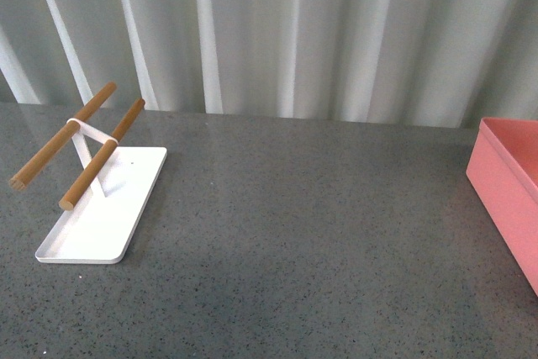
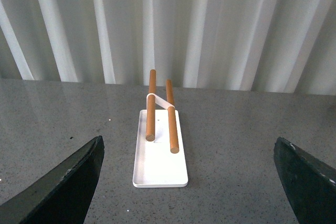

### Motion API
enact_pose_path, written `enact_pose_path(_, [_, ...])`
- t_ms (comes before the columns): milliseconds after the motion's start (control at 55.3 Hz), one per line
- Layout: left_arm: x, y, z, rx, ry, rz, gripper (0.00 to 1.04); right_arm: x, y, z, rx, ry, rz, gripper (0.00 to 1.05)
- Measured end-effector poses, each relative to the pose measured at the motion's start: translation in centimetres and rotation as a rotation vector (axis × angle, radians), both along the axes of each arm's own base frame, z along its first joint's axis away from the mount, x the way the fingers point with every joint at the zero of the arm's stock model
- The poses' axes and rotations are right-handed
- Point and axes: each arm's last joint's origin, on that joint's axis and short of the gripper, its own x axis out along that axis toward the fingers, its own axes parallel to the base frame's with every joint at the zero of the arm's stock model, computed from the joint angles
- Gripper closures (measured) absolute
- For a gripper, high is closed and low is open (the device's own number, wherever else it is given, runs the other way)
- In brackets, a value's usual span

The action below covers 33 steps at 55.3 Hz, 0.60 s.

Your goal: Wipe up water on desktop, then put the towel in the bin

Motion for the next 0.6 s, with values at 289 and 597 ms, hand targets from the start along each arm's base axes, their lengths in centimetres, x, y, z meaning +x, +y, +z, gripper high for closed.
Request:
enact_pose_path(289, [0.0,0.0,0.0,0.000,0.000,0.000,0.07,0.7,-1.3,-0.4,0.046,0.026,0.001,0.84])
enact_pose_path(597, [0.0,0.0,0.0,0.000,0.000,0.000,0.07,0.7,-1.3,-0.4,0.050,0.024,-0.002,0.25])
